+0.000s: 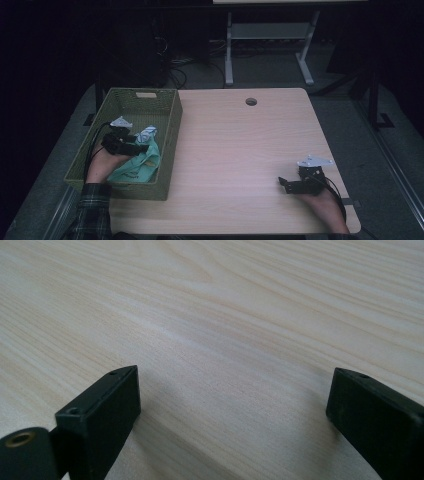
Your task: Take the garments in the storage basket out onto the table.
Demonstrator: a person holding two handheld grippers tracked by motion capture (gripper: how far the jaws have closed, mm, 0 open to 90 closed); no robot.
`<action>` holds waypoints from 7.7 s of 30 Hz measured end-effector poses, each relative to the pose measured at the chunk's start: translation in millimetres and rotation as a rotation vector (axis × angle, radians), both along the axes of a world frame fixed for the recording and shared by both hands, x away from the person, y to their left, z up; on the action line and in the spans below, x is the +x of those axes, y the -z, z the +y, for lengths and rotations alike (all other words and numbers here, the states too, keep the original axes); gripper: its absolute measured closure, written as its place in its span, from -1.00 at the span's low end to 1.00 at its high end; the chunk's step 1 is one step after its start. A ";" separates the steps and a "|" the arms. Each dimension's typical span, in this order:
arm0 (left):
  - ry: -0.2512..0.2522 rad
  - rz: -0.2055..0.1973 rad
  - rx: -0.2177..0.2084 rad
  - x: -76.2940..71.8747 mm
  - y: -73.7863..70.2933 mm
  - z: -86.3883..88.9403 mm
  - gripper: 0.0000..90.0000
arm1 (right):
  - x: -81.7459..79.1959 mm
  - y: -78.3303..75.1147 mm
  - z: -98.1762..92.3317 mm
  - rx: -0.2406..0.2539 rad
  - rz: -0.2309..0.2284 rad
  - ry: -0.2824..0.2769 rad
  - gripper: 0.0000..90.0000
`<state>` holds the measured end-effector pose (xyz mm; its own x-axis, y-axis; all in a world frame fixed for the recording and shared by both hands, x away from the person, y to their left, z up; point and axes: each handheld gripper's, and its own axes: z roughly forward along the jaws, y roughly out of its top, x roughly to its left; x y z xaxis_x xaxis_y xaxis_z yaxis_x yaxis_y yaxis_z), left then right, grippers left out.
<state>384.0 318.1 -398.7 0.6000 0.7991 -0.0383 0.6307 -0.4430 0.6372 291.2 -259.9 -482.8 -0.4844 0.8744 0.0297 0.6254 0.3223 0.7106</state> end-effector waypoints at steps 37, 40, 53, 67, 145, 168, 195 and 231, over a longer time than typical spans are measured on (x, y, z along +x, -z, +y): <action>0.067 0.256 0.183 7.7 33.0 -17.2 -0.43 | -0.3 0.1 0.1 0.000 0.000 0.001 -0.85; 0.063 0.254 0.196 7.6 34.8 -18.1 -0.42 | -0.3 0.1 0.1 0.001 0.000 0.001 -0.85; 0.020 0.267 0.236 8.0 28.4 -17.2 0.33 | -1.6 0.1 0.0 0.001 -0.002 0.005 -0.85; -0.012 0.252 0.103 6.0 12.6 -6.5 0.78 | -1.6 0.1 0.1 0.002 -0.002 0.006 -0.85; 0.062 -0.234 -0.405 -11.8 -134.2 0.7 0.79 | -1.1 0.3 -0.9 0.001 -0.007 0.021 -0.84; 0.166 -0.260 -0.470 -11.5 -149.9 -49.4 0.79 | -1.1 0.3 -1.1 0.000 -0.007 0.020 -0.84; 0.324 -0.215 -0.478 -4.8 -128.0 -135.4 0.80 | -1.1 0.3 -1.0 0.000 -0.007 0.020 -0.84; 0.434 -0.139 -0.473 -11.6 -73.6 -221.6 0.80 | -1.2 0.3 -0.9 0.002 -0.007 0.021 -0.84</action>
<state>372.4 96.5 -325.1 0.8889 0.3990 -0.2250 0.3554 -0.2908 0.8883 290.0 -260.8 -483.1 -0.4665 0.8841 0.0282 0.6270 0.3080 0.7155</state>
